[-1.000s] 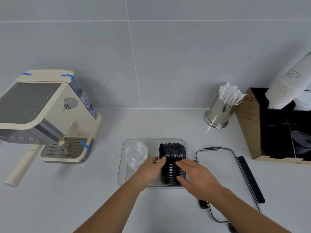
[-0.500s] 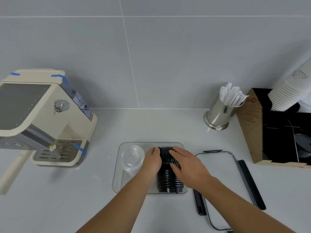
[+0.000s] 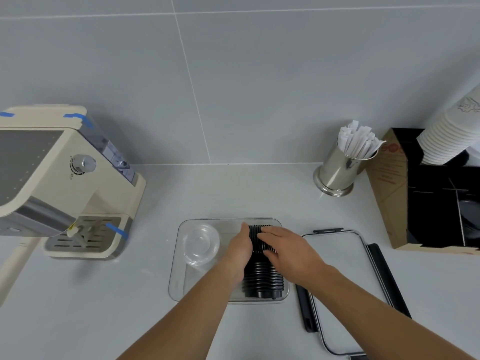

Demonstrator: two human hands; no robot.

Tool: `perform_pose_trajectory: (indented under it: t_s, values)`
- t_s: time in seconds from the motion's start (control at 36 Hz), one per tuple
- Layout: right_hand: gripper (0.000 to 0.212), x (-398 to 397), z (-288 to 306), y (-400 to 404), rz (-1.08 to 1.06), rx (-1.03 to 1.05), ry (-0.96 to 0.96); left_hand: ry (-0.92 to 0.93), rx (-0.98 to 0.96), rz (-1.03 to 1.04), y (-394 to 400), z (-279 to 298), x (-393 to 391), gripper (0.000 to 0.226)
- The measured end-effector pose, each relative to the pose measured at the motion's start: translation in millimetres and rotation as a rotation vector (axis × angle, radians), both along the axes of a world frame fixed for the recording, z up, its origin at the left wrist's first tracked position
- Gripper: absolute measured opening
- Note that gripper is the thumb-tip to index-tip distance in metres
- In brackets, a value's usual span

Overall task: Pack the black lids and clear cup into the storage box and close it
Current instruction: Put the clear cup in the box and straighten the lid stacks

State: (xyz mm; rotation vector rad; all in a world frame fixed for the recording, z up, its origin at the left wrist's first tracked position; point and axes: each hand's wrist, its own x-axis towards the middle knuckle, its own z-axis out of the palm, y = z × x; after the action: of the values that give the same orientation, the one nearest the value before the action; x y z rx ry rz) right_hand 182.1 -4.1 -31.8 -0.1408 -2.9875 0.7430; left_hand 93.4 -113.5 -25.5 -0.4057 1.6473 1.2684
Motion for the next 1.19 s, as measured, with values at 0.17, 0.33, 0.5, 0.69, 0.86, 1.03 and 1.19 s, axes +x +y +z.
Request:
perform_pose_trajectory:
  t_s: [0.17,0.33,0.5,0.69,0.86,1.03,1.19]
  values:
    - [0.036,3,-3,-5,-0.02,-0.002,0.057,0.059,0.007,-0.113,0,-3,4,0.053]
    - [0.037,8,-1,-7,-0.028,0.006,0.067,0.065,0.008,-0.039,-4,-9,3,0.059]
    - [0.038,15,-4,-8,-0.071,0.036,0.076,0.039,0.046,0.078,-15,-12,4,0.05]
    - [0.041,18,-13,-9,-0.12,0.053,0.077,0.061,0.048,0.018,-14,-8,10,0.044]
    - [0.045,20,-14,-11,-0.146,-0.003,0.029,0.129,0.028,-0.034,-13,-4,13,0.05]
    - [0.047,22,-15,-10,-0.148,-0.036,0.006,0.163,0.009,-0.017,-17,-9,12,0.053]
    - [0.053,21,-12,-10,-0.145,-0.023,-0.01,0.172,0.051,0.011,-20,-6,12,0.05]
